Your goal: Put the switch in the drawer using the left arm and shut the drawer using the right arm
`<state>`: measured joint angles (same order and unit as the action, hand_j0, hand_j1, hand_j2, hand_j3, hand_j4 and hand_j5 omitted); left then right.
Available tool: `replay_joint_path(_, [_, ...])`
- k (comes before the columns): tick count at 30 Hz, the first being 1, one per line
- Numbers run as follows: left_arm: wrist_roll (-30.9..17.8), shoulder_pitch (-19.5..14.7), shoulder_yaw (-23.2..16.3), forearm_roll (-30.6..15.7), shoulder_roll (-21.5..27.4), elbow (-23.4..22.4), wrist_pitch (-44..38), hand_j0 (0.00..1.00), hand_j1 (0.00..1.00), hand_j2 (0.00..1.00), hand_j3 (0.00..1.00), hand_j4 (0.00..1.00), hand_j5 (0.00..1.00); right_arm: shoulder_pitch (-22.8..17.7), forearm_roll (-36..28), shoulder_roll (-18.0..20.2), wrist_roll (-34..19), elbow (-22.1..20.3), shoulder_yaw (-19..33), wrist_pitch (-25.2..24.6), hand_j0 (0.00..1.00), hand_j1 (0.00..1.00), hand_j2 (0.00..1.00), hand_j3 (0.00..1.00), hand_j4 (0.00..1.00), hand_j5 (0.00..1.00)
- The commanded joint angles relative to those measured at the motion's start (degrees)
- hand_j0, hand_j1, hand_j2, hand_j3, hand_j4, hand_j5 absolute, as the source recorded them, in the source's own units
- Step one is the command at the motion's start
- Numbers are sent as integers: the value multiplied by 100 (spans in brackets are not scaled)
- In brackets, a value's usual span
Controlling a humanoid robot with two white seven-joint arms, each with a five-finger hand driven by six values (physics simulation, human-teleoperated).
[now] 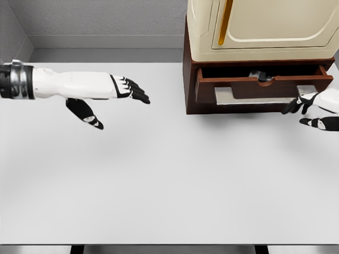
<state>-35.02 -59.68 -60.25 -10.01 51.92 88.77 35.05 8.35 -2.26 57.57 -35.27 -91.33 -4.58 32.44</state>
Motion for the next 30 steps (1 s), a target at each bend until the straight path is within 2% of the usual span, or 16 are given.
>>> replay_joint_path(1, [2,0,66,-36,-6,-1,-5,100,100,100,100,100,100,0,489,-35,27,54,-96,256,62,62,62,62,62,62])
replay_joint_path(6, [2,26,145,-36,-33,0,-5,100,100,100,100,100,100,132,498,-62,27,142,-96,256,63,63,63,63,63,63])
replay_joint_path(10, [2,553,734,-36,-121,0,-5,100,100,100,100,100,100,228,498,-132,27,151,-105,256,63,63,63,63,63,63])
replay_joint_path(13, [2,580,822,-36,-226,0,-5,100,100,100,100,100,100,466,498,-141,27,291,-377,256,63,63,63,63,63,63])
replay_joint_path(15, [2,808,1059,-36,-226,0,-5,100,100,100,100,100,100,510,498,-141,27,318,-430,256,63,63,63,63,63,63])
replay_joint_path(18, [2,1397,1718,26,-323,8,-5,100,100,100,100,100,100,694,568,-211,27,467,-605,256,63,63,63,63,63,63])
replay_joint_path(19, [2,1433,1868,210,-568,0,-5,100,100,100,100,100,100,738,577,-246,27,520,-632,256,63,63,63,63,63,63])
replay_joint_path(26, [2,1485,1912,219,-683,8,-5,100,100,100,100,100,100,958,577,-325,27,766,-632,256,64,64,64,64,64,64])
replay_joint_path(30, [2,1503,1912,219,-683,8,-5,100,100,100,100,100,100,1213,586,-413,27,942,-851,256,64,64,64,64,64,64])
